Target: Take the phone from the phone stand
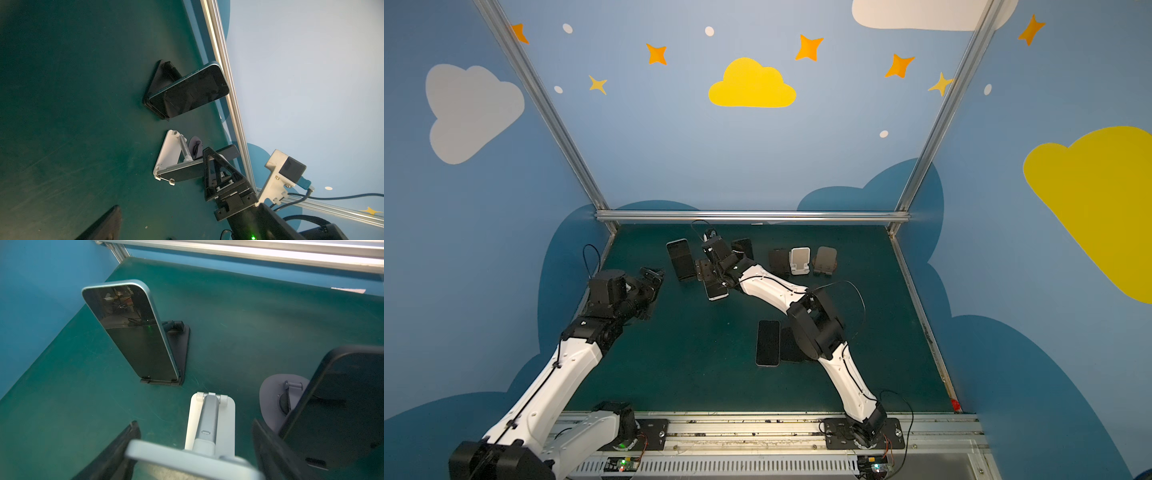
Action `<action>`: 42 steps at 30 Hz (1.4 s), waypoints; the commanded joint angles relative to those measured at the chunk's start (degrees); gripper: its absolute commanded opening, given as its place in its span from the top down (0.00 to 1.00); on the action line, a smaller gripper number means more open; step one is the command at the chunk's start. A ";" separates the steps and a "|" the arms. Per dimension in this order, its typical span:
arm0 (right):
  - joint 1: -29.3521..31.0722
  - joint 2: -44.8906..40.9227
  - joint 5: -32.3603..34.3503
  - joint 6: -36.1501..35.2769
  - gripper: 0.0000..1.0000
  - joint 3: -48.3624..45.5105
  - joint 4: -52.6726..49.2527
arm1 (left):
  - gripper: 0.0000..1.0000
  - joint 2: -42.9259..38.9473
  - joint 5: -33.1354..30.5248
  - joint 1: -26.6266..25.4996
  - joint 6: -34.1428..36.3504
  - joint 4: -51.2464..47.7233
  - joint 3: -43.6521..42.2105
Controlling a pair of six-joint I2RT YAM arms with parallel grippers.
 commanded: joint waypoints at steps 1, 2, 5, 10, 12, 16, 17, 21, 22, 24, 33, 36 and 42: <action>0.47 -0.29 2.00 1.07 0.16 -2.49 3.49 | 0.00 0.38 0.78 0.24 0.10 0.98 -0.10; 0.56 -0.62 2.64 2.08 0.16 -3.40 4.38 | 0.00 0.40 0.79 0.27 0.10 0.99 -0.14; 0.91 -1.54 3.89 3.70 0.17 -5.89 7.72 | 0.00 0.37 0.45 0.26 0.19 1.14 -0.33; 1.26 -2.35 3.90 4.19 0.17 -7.92 11.55 | 0.00 0.41 0.66 -0.10 0.36 1.42 -0.31; 1.35 -2.52 4.00 3.53 0.17 -8.36 12.27 | 0.00 0.33 1.05 -0.10 0.28 1.59 -0.28; 1.46 -4.05 3.86 3.04 0.17 -11.35 15.28 | 0.00 -0.19 1.06 -0.13 0.19 1.86 -0.49; 1.52 -4.42 4.09 2.95 0.17 -11.83 15.62 | 0.00 -0.10 0.96 -0.08 0.19 1.79 -0.49; 1.46 -5.77 5.75 2.71 0.15 -14.19 17.83 | 0.00 0.03 1.38 -0.16 0.19 2.04 -0.40; 1.44 -6.22 6.02 2.84 0.14 -15.08 18.87 | 0.00 0.02 1.28 -0.12 0.19 1.96 -0.49; 1.35 -6.78 5.48 2.73 0.14 -16.32 20.64 | 0.00 0.10 1.14 -0.08 0.10 1.93 -0.49; 0.91 -6.58 3.24 1.17 0.16 -17.54 24.54 | 0.00 1.06 1.23 -0.10 0.20 2.12 -0.40; 0.58 -6.21 3.00 2.12 0.18 -17.36 25.33 | 0.00 1.62 1.49 -0.11 0.19 2.13 -0.41; 0.57 -5.31 3.86 2.95 0.20 -16.89 26.17 | 0.00 2.08 1.48 -0.11 0.15 2.31 -0.49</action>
